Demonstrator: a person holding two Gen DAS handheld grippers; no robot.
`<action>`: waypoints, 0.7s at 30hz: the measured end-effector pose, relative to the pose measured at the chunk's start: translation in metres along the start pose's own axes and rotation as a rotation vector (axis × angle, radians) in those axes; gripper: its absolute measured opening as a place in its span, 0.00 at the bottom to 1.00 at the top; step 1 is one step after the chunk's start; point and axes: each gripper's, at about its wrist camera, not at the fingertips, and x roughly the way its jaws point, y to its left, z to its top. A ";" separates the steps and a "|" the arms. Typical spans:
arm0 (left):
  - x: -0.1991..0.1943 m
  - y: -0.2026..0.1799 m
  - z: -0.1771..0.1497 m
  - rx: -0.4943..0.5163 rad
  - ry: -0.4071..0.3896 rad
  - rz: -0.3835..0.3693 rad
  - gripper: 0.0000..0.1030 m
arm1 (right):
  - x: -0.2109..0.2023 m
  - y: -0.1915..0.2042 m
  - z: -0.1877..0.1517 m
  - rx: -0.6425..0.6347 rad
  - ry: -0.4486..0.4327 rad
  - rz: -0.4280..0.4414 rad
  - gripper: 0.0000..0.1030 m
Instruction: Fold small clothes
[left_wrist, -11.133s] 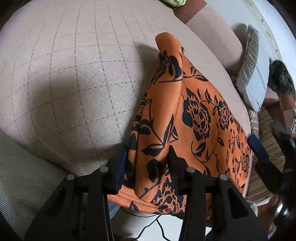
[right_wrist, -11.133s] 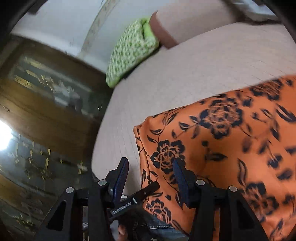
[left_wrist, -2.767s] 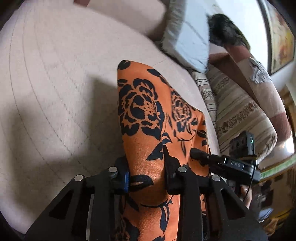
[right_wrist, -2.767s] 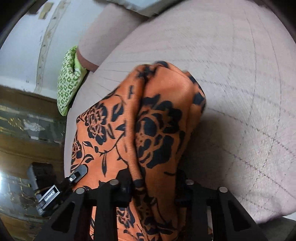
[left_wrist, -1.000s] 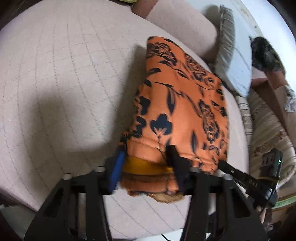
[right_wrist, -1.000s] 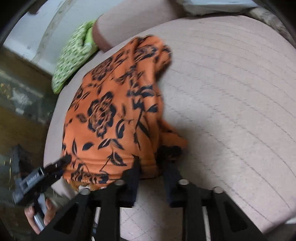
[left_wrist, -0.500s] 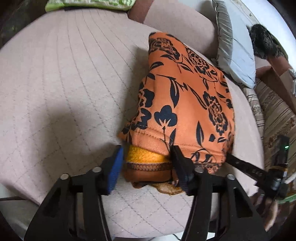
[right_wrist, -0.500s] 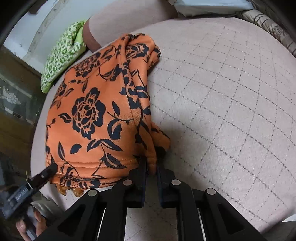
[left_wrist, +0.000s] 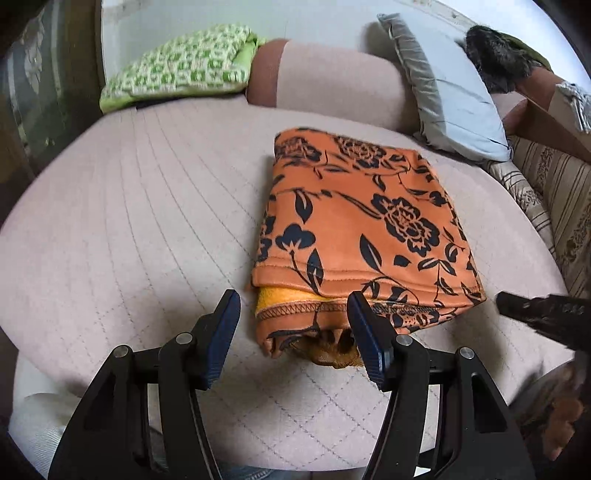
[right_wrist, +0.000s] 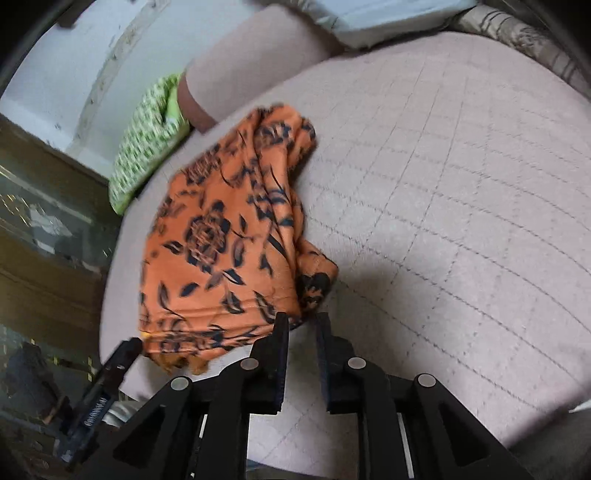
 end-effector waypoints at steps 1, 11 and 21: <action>-0.004 -0.001 -0.001 0.004 -0.013 0.008 0.59 | -0.005 0.002 0.000 0.004 -0.018 0.009 0.13; -0.015 0.007 0.006 -0.041 -0.102 0.089 0.59 | -0.074 0.032 0.001 -0.082 -0.403 0.003 0.58; -0.017 0.004 0.010 -0.039 -0.115 0.123 0.59 | -0.051 0.061 0.013 -0.187 -0.312 -0.026 0.59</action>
